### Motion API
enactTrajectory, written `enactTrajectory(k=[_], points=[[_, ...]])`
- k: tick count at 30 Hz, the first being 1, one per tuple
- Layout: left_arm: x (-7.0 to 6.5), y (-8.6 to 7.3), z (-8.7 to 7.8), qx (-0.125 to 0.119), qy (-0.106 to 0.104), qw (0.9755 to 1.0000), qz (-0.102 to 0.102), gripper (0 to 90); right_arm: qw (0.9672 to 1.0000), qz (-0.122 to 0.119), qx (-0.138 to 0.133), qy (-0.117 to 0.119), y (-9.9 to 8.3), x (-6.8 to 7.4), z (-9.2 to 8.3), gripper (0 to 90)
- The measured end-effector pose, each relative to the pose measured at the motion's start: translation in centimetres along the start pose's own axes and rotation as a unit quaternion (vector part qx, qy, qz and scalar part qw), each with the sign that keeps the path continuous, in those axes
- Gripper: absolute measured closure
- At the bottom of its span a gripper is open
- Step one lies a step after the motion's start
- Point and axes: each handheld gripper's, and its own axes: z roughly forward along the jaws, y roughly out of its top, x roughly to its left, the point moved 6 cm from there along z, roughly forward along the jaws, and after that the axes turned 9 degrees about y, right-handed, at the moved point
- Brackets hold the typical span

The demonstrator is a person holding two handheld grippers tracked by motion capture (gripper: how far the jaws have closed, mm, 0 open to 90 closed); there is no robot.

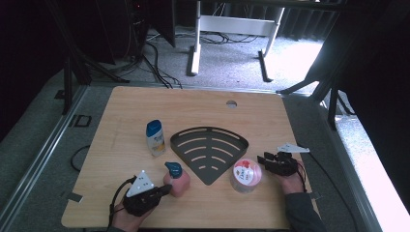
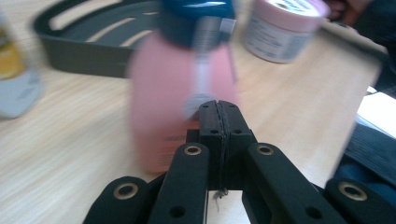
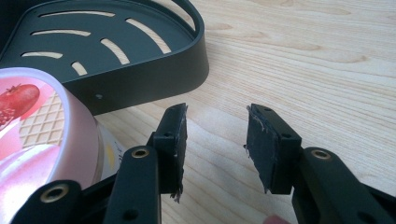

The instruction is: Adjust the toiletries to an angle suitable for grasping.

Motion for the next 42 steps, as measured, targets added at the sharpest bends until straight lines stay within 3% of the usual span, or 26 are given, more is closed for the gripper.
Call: enactTrajectory(k=[4, 7, 9, 12, 19, 22, 26, 29, 34, 42], points=[[-1.8, 0.3, 1.2, 0.01, -0.008, 0.9997, 0.022, 89.6, 1.0, 0.0, 0.0, 0.001, 0.0, 0.0, 0.1, 57.5], [-2.3, 0.6, 2.1, 0.009, -0.004, 0.9997, 0.024, 89.7, 1.0, 0.001, 0.0, 0.002, -0.1, 0.1, 0.1, 57.5], [-2.2, 0.6, 2.5, 0.016, 0.018, 0.9992, 0.032, 89.9, 1.0, 0.002, 0.0, 0.002, -0.1, 0.0, 0.0, 57.5], [-1.8, 0.5, 2.6, 0.01, 0.013, 0.9995, 0.029, 90.0, 1.0, 0.005, 0.0, 0.003, -0.3, 0.0, 0.0, 57.5], [0.1, 0.7, 3.1, 0.01, 0.044, 0.999, 0.007, 89.9, 1.0, 0.003, 0.003, 0.005, -0.3, 0.1, 0.2, 57.5], [0.4, 1.2, 3.7, 0.012, 0.058, 0.9982, 0.007, 89.8, 1.0, 0.001, 0.007, 0.007, -0.4, 0.2, 0.5, 57.5], [-0.6, 2.1, 4.3, 0.003, 0.038, 0.999, 0.021, 89.2, 0.9999, 0.003, 0.009, 0.007, -0.5, 0.1, 0.7, 57.5], [-1.0, 2.7, 5.2, 0.0, 0.037, 0.9988, 0.032, 89.3, 0.9999, 0.005, 0.01, 0.008, -0.5, 0.0, 0.7, 57.5], [-0.1, 3.3, 6.3, 0.003, 0.039, 0.9992, -0.004, 90.0, 0.9999, 0.009, 0.007, 0.009, -0.6, 0.0, 0.8, 57.3], [0.8, 3.5, 6.6, -0.002, 0.06, 0.998, -0.017, 90.0, 0.9998, 0.009, 0.011, 0.014, -0.6, 0.2, 1.0, 57.3]])
